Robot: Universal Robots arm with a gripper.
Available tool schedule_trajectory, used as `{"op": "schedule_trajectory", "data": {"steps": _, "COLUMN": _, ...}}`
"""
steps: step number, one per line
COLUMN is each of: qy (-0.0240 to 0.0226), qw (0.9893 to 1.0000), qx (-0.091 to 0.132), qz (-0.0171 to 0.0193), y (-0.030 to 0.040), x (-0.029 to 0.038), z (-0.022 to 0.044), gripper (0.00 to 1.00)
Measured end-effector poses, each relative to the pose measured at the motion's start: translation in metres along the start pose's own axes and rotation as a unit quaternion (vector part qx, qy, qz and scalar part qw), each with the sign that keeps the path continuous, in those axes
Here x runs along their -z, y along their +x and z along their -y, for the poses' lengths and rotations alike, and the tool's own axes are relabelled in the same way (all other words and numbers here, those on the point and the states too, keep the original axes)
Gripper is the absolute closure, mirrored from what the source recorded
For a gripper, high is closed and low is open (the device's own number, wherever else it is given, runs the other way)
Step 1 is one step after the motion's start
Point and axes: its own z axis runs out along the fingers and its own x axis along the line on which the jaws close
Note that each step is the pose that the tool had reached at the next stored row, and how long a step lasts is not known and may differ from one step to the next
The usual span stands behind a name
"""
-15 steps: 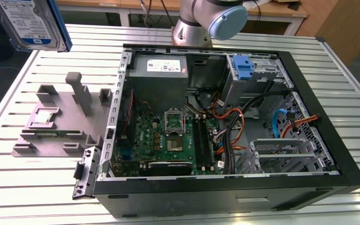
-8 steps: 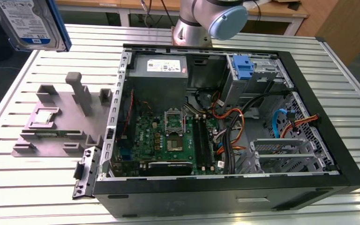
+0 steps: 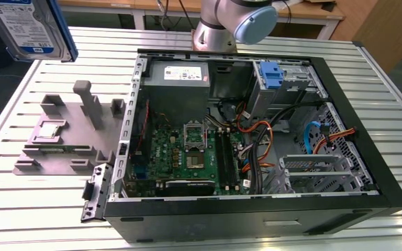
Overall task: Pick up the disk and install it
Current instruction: 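Pick up the disk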
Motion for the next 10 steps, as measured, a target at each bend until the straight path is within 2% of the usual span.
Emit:
{"op": "schedule_trajectory", "data": {"steps": 4, "qy": 0.0, "qw": 1.0, "qx": 0.0, "qz": 0.0001, "y": -0.0004, "x": -0.0001, "z": -0.0023, "gripper": 0.63}}
{"op": "schedule_trajectory", "data": {"steps": 10, "qy": 0.0, "qw": 1.0, "qx": 0.0, "qz": 0.0001, "y": -0.0001, "x": -0.0006, "z": -0.0112, "gripper": 0.63}}
